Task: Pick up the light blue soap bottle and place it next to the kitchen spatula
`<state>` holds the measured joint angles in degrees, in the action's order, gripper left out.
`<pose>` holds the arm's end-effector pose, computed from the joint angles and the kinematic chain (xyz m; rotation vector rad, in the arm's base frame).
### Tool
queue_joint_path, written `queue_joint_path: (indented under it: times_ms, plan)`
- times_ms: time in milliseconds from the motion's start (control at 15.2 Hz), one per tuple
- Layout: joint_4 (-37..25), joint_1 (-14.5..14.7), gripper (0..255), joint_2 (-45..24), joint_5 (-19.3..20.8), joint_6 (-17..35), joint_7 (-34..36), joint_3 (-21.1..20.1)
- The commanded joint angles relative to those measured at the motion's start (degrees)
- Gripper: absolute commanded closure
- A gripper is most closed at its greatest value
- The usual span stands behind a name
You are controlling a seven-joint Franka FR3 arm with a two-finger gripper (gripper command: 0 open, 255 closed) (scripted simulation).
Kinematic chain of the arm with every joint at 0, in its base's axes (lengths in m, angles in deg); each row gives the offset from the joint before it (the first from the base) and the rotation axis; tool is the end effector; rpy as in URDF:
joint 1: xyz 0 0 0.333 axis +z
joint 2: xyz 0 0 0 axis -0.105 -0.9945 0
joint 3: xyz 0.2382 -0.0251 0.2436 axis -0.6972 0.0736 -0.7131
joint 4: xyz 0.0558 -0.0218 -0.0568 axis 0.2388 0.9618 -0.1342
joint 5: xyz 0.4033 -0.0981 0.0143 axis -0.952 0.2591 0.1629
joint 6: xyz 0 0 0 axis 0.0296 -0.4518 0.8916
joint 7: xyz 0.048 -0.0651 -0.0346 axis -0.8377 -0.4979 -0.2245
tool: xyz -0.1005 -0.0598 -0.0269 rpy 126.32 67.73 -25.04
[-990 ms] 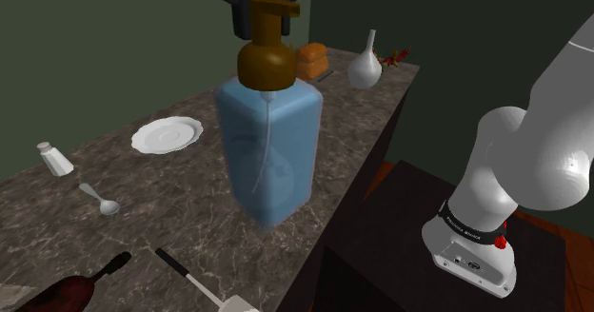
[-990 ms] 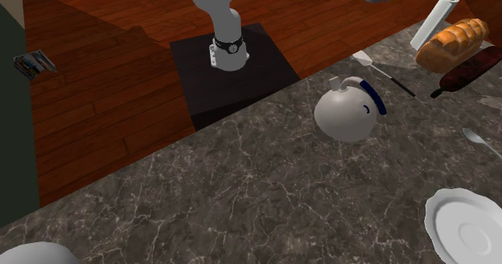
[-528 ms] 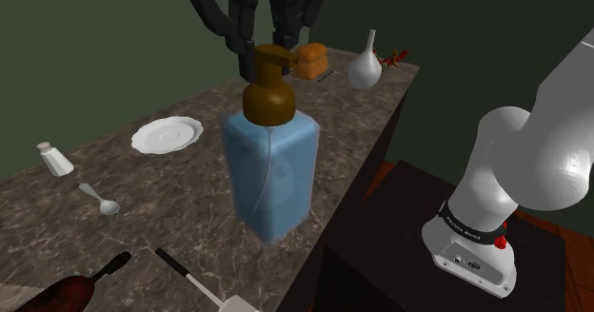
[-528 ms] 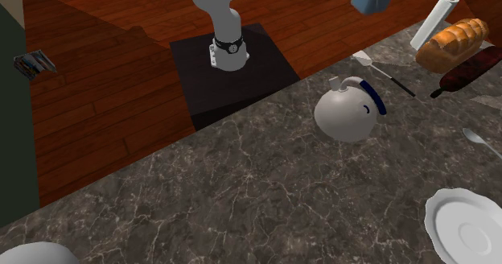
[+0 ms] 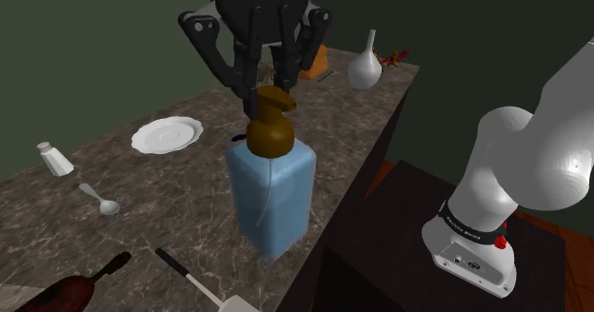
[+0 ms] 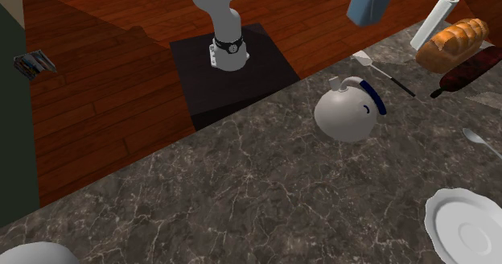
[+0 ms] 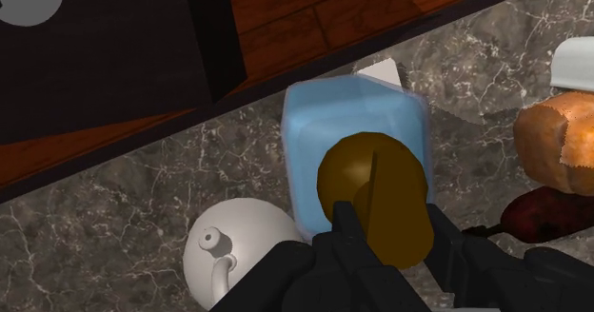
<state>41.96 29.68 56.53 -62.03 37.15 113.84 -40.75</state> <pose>0.2723 0.4350 0.6669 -3.1139 0.3491 -0.0307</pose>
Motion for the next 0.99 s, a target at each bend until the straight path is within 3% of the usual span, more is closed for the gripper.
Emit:
queue_joint_path:
  times_ms: [0,924]
  plan:
    - [2.0,0.0,255,0.6,-0.2,1.6,-0.3,0.1]
    - [14.8,0.5,255,2.6,-1.4,12.5,-1.1,0.0]
